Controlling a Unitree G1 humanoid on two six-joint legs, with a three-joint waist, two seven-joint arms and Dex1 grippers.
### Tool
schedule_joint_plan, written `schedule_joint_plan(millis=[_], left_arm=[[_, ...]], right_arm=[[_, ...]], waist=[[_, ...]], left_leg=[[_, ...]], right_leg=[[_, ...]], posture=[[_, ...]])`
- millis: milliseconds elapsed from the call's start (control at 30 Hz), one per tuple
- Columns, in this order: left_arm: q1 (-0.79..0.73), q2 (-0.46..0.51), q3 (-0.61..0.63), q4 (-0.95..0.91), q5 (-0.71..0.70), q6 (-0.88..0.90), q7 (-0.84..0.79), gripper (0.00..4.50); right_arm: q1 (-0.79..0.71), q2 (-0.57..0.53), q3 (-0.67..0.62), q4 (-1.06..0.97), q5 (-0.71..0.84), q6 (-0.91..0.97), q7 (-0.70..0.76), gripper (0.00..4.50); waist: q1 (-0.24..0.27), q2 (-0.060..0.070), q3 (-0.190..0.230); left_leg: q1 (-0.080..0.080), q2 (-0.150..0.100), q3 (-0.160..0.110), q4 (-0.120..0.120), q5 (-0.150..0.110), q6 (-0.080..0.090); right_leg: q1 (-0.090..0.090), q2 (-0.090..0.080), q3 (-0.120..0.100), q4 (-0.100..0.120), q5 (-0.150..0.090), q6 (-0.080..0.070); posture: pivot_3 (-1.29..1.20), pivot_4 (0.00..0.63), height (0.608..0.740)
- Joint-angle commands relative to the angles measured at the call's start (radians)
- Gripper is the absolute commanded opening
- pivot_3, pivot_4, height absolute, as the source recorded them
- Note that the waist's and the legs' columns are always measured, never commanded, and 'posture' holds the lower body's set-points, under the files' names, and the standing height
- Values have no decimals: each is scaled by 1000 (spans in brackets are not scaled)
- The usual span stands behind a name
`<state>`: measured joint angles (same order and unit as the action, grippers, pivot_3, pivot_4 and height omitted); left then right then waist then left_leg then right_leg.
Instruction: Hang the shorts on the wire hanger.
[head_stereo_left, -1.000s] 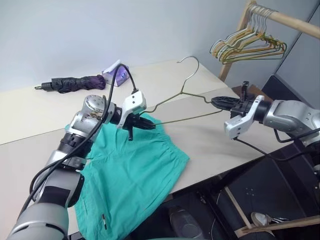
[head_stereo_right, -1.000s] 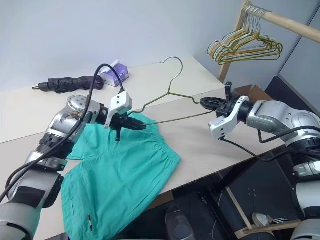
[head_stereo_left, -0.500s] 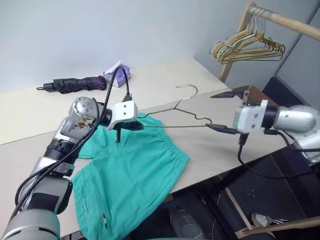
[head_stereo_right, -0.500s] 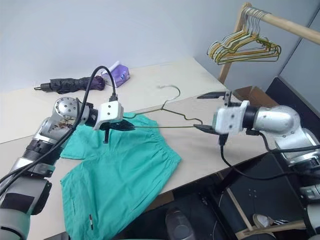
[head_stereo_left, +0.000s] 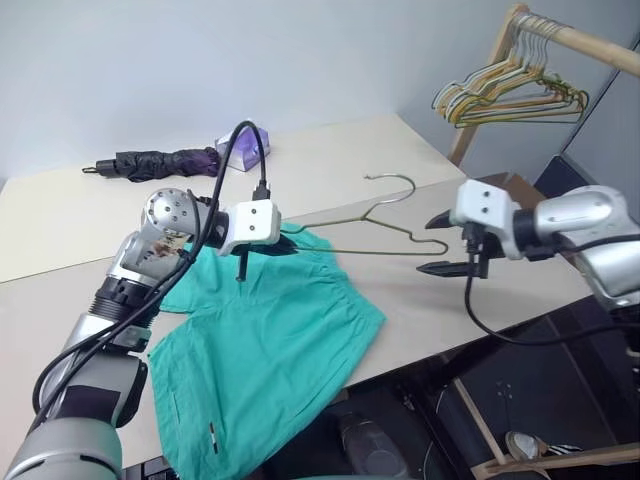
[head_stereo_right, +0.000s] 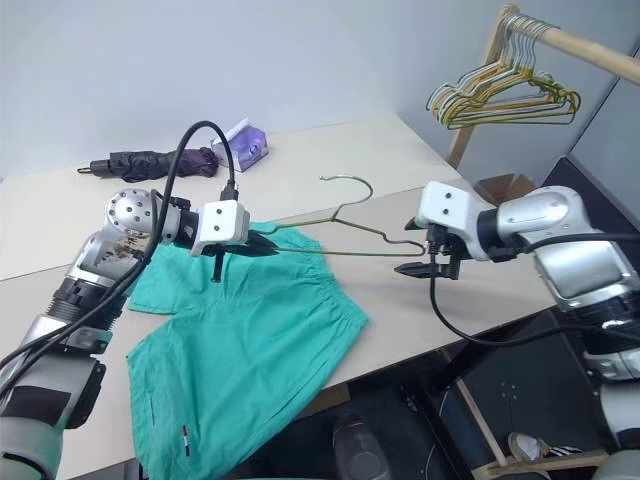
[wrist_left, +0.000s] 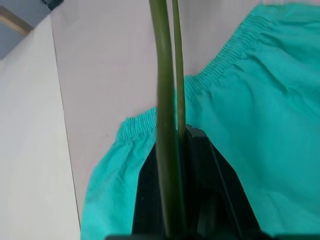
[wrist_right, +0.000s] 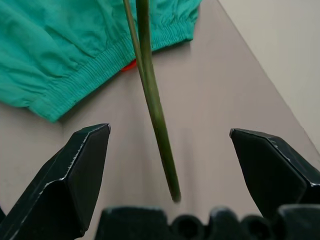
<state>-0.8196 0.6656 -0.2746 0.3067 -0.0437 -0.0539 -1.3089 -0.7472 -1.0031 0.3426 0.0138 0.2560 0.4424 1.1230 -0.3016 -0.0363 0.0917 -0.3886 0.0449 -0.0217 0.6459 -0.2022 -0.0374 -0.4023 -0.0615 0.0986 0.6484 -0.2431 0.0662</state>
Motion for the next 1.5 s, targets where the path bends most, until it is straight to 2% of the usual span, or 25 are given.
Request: schedule_joint_plan(millis=[33, 67, 167, 533, 733, 900, 1033, 1200, 1333, 1500], left_arm=[[-18, 2, 32, -29, -19, 5, 1, 0], [-17, 2, 32, -30, -19, 5, 2, 0], [-11, 1, 34, -41, -20, 12, 6, 0], [35, 23, 58, -91, -33, 42, 0, 0], [80, 47, 90, -118, -80, 50, -39, 0], [166, 79, 155, -191, -189, 92, -81, 1446], [191, 66, 222, -198, -225, 142, 4, 2777], [266, 110, 305, -250, -259, 197, 57, 4433], [306, 138, 374, -272, -298, 264, 101, 4474], [349, 127, 468, -278, -367, 285, 150, 4474]], right_arm=[[-36, 28, -8, 7, -51, 32, 14, 4466], [-39, 40, -8, 9, -60, 39, 17, 4466], [-49, 73, -15, 14, -83, 58, 25, 3866], [-63, 127, -30, 36, -123, 44, 57, 41], [-47, 145, -54, 8, -106, 11, 94, 15], [36, 122, -93, -122, -58, 11, 129, 0], [101, 88, -135, -182, -20, 39, 147, 0], [202, 52, -198, -208, 23, 87, 137, 0], [231, 53, -233, -169, 41, 123, 123, 0], [276, 38, -275, -163, 88, 197, 125, 0]], waist=[[11, 0, 0], [15, 0, 0], [27, 0, 0], [55, 1, -1], [76, 3, -2], [111, 3, -2], [167, 3, -2], [230, 2, -3], [269, 2, -2], [302, 2, -2]], left_leg=[[-1, 0, 0, 0, 0, 0], [-1, 0, 0, 0, 0, 0], [-2, 0, 0, 0, 0, 0], [-2, 0, 0, 1, 0, 0], [-2, 0, 0, 1, 0, 0], [-2, 0, -1, 0, 0, 0], [-2, 0, 0, 2, 0, 0], [-1, 1, 1, 4, 0, 0], [-1, 1, 2, 4, 0, 0], [-1, 1, 3, 4, 0, 0]], right_leg=[[-1, 0, 0, 0, 0, 0], [-1, 0, 0, 0, 0, 0], [-2, 0, 0, 0, 0, 0], [-2, 0, 0, 0, 0, 0], [-1, 0, 0, 0, 1, 0], [-2, 1, -1, 0, 0, 0], [-1, 1, -1, 0, 1, 0], [0, 1, -1, 0, 1, 0], [-1, 2, -1, 0, 2, -1], [-1, 2, -1, -1, 2, -1]], posture=[[-148, 0, 740], [-145, 0, 740], [-136, 0, 740], [-101, 0, 740], [-61, 12, 740], [15, 0, 740], [52, 9, 740], [120, 24, 740], [142, 52, 740], [113, 58, 740]])
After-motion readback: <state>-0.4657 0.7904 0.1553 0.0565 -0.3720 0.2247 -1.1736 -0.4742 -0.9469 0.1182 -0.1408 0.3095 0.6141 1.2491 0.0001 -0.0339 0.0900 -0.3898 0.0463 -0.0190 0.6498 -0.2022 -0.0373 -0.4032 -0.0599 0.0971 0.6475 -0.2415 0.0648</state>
